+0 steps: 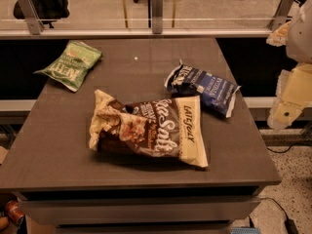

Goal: Move brown chip bag near green jalapeno chip bag

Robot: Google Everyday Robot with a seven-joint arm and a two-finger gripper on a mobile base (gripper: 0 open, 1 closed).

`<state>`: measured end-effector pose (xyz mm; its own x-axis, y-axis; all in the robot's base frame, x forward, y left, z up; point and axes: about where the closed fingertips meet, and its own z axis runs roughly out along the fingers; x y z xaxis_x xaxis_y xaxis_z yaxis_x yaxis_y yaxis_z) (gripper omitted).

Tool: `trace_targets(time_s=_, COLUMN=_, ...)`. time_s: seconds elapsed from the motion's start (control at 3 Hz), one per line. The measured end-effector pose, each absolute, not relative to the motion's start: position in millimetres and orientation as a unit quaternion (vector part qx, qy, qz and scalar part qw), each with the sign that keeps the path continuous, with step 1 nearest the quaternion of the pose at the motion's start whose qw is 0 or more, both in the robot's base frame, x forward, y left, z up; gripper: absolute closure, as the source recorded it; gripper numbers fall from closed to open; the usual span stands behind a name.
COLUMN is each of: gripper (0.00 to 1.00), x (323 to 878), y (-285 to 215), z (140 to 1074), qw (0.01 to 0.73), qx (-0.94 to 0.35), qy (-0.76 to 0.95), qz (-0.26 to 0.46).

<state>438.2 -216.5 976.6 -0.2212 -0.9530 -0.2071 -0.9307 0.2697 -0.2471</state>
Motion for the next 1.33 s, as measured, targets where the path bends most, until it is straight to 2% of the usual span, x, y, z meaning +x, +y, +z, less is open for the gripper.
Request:
trace_targets(time_s=0.67, gripper=0.00, x=445, y=-205, z=984, qw=0.173, qx=-0.595, qy=0.785, qz=-0.022)
trace_targets(time_s=1.33, gripper=0.00, x=465, y=-151, z=991, qw=0.180, qx=-0.582, qy=0.793, qz=0.023)
